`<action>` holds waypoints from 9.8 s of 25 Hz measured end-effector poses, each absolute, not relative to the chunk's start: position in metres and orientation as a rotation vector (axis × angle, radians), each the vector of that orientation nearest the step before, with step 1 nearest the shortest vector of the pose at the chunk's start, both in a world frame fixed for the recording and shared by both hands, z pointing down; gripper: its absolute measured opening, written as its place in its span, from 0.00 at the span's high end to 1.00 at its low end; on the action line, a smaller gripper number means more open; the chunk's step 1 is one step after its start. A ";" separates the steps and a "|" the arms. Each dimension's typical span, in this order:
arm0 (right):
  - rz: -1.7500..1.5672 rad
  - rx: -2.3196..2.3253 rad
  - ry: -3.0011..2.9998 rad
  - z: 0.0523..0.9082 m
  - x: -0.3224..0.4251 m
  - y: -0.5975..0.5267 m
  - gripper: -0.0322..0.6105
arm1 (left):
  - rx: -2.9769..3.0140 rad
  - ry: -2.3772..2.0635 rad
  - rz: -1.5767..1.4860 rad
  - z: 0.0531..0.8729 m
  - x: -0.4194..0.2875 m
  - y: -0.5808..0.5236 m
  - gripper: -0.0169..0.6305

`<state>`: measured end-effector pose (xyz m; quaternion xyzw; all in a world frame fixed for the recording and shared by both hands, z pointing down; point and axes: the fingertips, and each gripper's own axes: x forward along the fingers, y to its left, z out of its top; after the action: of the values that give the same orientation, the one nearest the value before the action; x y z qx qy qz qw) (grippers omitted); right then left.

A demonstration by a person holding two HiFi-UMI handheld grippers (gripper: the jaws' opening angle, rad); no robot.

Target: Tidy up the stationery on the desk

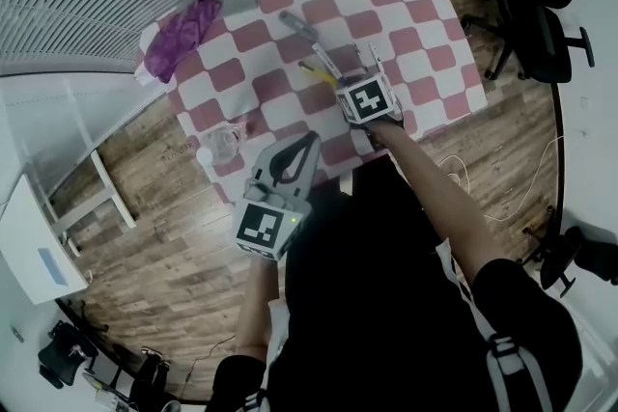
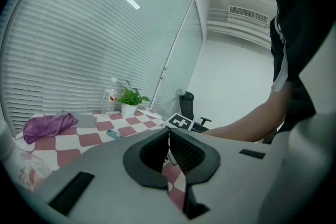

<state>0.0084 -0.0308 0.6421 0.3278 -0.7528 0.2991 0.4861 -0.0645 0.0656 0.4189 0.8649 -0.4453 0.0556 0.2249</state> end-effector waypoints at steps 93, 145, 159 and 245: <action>0.733 0.874 -1.852 0.646 -0.003 0.016 0.79 | 2.357 -1.212 0.166 0.427 -0.053 0.070 0.92; 1.074 0.773 -1.995 0.584 0.210 -0.089 0.92 | 1.242 -1.837 0.365 0.644 -0.080 -0.147 0.62; 1.084 0.768 -1.979 0.587 0.209 -0.092 0.92 | 1.138 -1.828 0.370 0.650 -0.086 -0.144 0.72; 0.827 0.493 -2.645 0.403 0.146 0.124 0.92 | 1.996 -1.697 0.220 0.389 0.027 0.179 0.92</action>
<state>0.1464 0.1244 0.4029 0.1726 -0.9272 0.2900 0.1625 0.0273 0.1793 0.3886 0.7344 -0.6243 0.0811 0.2536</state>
